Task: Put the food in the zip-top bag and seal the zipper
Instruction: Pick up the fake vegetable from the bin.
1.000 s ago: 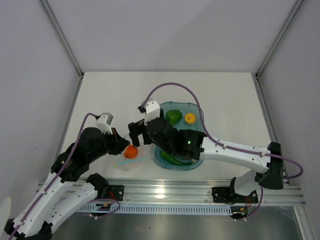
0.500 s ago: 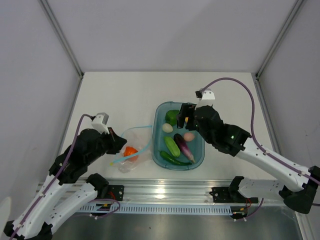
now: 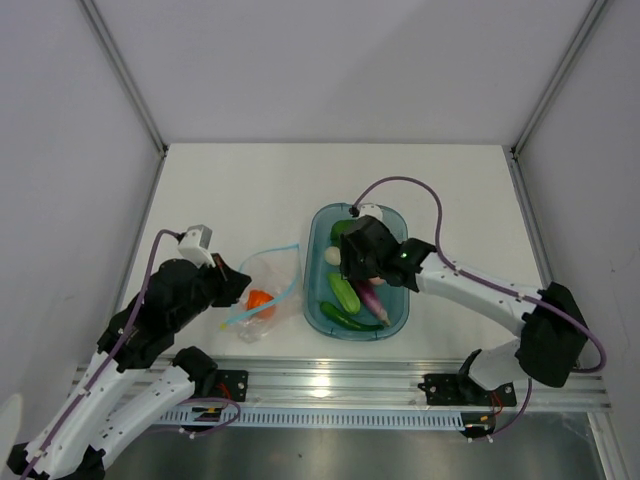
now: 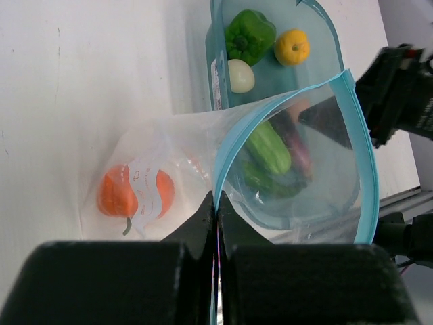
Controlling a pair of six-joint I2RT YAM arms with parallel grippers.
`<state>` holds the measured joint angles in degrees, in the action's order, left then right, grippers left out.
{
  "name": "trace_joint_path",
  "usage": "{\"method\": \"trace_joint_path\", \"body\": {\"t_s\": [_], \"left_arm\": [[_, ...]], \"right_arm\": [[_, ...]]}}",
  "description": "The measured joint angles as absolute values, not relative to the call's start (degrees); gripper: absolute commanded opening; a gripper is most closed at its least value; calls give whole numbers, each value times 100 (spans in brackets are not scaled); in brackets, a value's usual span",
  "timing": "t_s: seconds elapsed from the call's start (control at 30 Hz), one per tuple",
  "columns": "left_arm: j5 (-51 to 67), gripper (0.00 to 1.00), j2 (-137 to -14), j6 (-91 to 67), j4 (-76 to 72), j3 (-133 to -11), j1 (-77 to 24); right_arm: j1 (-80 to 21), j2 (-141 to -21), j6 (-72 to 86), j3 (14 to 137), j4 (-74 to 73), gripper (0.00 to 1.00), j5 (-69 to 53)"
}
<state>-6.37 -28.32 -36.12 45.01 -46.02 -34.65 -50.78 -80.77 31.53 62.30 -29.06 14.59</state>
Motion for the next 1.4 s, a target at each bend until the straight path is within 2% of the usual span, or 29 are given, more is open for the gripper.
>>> {"method": "trace_joint_path", "body": {"t_s": [0.17, 0.4, 0.77, 0.87, 0.97, 1.0, 1.07, 1.1, 1.27, 1.4], "left_arm": [[-639, 0, -2836, -3621, 4504, -4563, -3465], [-637, 0, -2836, -3623, 4488, -4499, -3465], [-639, 1, -2823, -3621, 4471, -4473, -3465], [-639, 1, -2805, -3621, 4471, -4471, -3465], [-642, 1, -2805, -3621, 4471, -4466, -3465], [-642, 0, -2805, -3621, 4471, -4466, -3465], [-646, 1, -2805, -3621, 4471, -4464, -3465], [-646, 1, -2805, -3618, 4471, -4464, -3465], [-648, 0, -2757, -3621, 4471, -4445, -3465], [-650, 0, -2757, -3625, 4471, -4425, -3465]], "right_arm": [[-5155, -8801, 3162, 6230, -2840, 57, 1105], [-5203, -9258, 3153, 6237, -2740, 63, 845], [-5341, -10055, 3127, 6460, -2709, 64, 919], [-5419, -10232, 3116, 6641, -2742, 59, 1100], [-5496, -10265, 3103, 6674, -2753, 49, 1295], [-5509, -10263, 3100, 6674, -2751, 39, 1341], [-5529, -10254, 3100, 6674, -2751, 29, 1441], [-5535, -10237, 3105, 6672, -2751, 20, 1481], [-5564, -9911, 3103, 6641, -2773, 16, 1719], [-5697, -9209, 3083, 6635, -2877, 11, 2060]]}}
